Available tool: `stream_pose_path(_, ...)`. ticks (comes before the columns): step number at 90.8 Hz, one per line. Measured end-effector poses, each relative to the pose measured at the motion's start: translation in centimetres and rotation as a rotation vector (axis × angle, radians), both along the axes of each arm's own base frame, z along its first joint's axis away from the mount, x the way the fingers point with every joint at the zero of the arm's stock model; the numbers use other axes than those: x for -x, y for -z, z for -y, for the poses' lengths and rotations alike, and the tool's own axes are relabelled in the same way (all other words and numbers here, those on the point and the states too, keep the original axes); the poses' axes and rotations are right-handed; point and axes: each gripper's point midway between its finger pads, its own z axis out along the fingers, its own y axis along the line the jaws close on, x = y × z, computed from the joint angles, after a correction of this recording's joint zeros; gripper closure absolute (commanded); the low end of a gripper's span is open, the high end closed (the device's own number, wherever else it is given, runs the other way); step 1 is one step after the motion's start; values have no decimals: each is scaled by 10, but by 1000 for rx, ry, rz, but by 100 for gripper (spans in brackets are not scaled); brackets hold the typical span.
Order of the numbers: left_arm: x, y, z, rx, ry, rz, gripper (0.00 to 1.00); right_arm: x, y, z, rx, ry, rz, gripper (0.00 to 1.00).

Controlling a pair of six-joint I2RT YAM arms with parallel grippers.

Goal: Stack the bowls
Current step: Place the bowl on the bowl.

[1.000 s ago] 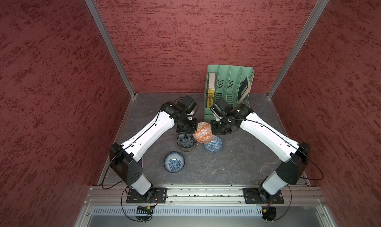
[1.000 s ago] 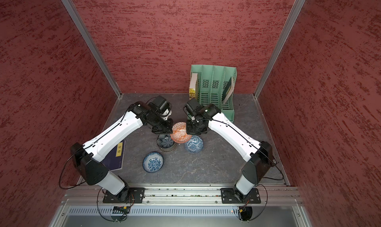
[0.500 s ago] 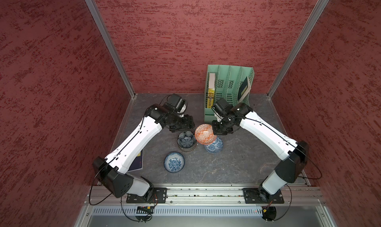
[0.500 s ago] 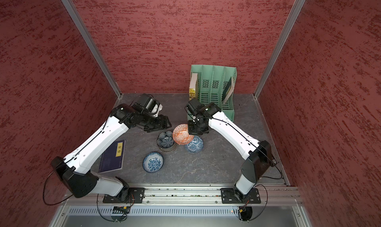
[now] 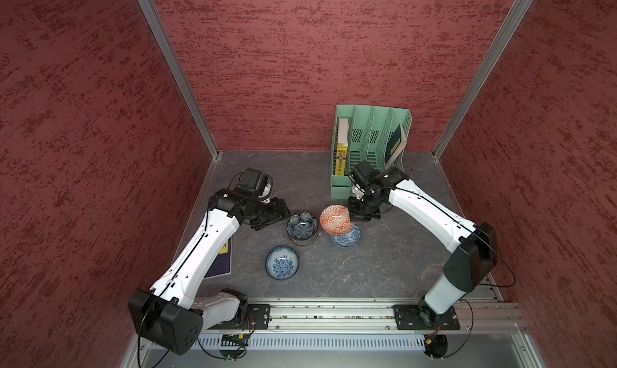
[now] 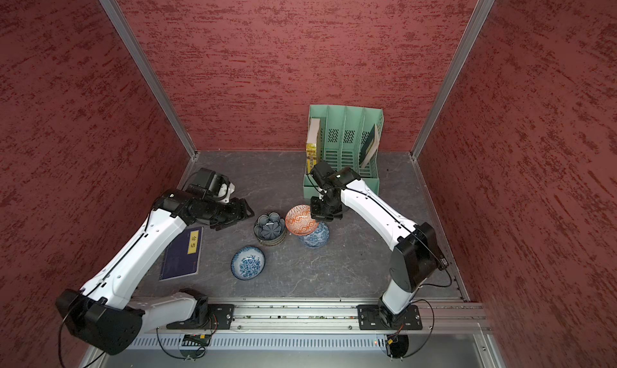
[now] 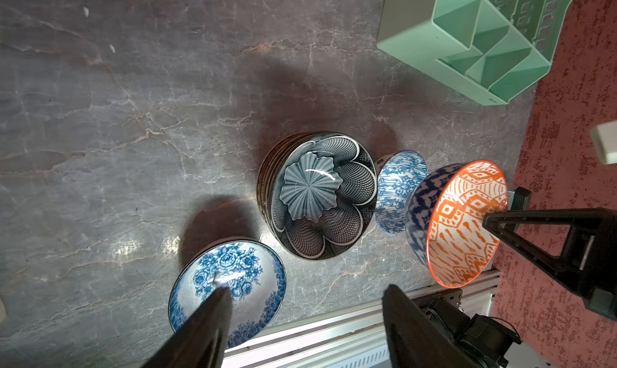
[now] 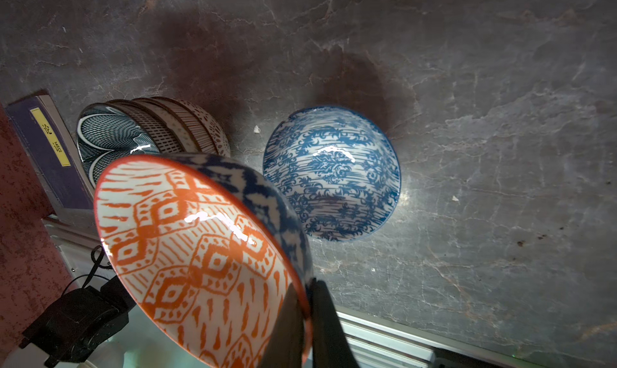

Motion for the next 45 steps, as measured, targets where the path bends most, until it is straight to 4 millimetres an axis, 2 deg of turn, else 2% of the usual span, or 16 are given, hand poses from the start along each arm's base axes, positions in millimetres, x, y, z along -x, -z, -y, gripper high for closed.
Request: stream_pose_path(45,8,12,-19,54,-44,-4,26,-1,38,13,-1,42,-48,100)
